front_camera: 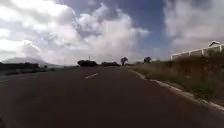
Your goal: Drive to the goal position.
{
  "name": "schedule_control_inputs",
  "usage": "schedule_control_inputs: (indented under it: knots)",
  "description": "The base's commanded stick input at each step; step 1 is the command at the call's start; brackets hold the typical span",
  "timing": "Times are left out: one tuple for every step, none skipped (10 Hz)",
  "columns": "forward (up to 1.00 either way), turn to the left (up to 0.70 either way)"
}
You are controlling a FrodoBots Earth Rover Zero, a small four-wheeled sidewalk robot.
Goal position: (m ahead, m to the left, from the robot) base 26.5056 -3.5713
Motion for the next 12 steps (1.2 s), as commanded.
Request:
schedule_control_inputs:
  knots:
    - [0.70, 0.00]
    - [0.70, 0.00]
    - [0.70, 0.00]
    - [0.70, 0.00]
    - [0.70, 0.00]
    - [0.70, 0.00]
    - [0.70, 0.00]
    - [0.70, 0.00]
    - [0.70, 0.00]
    - [0.70, 0.00]
    - [0.70, 0.00]
    - [0.70, 0.00]
